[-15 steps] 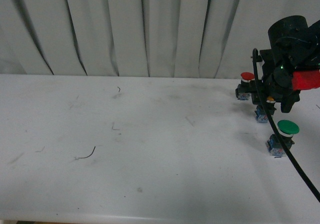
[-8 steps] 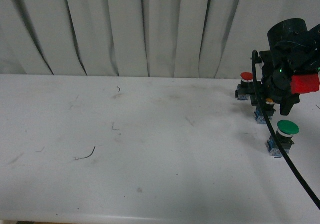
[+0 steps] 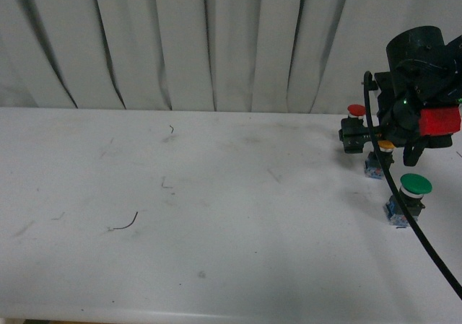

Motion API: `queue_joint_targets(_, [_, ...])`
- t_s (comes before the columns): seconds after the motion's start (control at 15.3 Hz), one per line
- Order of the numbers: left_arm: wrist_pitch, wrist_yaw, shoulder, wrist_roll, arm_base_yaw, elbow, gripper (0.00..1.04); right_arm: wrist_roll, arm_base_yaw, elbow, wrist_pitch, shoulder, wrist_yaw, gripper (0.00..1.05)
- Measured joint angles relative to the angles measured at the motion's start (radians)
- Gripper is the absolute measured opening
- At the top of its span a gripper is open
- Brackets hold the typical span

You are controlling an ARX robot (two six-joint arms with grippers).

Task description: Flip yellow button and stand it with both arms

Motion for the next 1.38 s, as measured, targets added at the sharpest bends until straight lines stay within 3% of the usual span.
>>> queue_joint_targets(0.33, [0.000, 0.000, 0.000, 0.000, 0.000, 0.000, 0.98, 0.008, -0.002, -0.105, 0.050, -0.127, -0.053, 0.98])
queue_joint_targets(0.59, [0.000, 0.000, 0.000, 0.000, 0.000, 0.000, 0.98, 0.045, -0.037, -0.424, 0.336, -0.476, -0.187, 0.98])
queue_joint_targets(0.72, [0.000, 0.000, 0.000, 0.000, 0.000, 0.000, 0.98, 0.041, -0.076, -0.770, 0.630, -0.812, -0.254, 0.94])
queue_joint_targets(0.79, [0.000, 0.000, 0.000, 0.000, 0.000, 0.000, 0.98, 0.006, -0.081, -0.960, 0.776, -1.005, -0.206, 0.79])
queue_joint_targets(1.11, [0.000, 0.000, 0.000, 0.000, 0.000, 0.000, 0.98, -0.026, -0.080, -1.612, 0.539, -1.833, -0.205, 0.20])
queue_joint_targets(1.24, [0.000, 0.000, 0.000, 0.000, 0.000, 0.000, 0.98, -0.026, -0.080, -1.640, 0.554, -1.923, -0.204, 0.04])
queue_joint_targets(1.38, [0.000, 0.000, 0.000, 0.000, 0.000, 0.000, 0.98, -0.029, -0.080, -1.682, 0.545, -1.972, -0.204, 0.02])
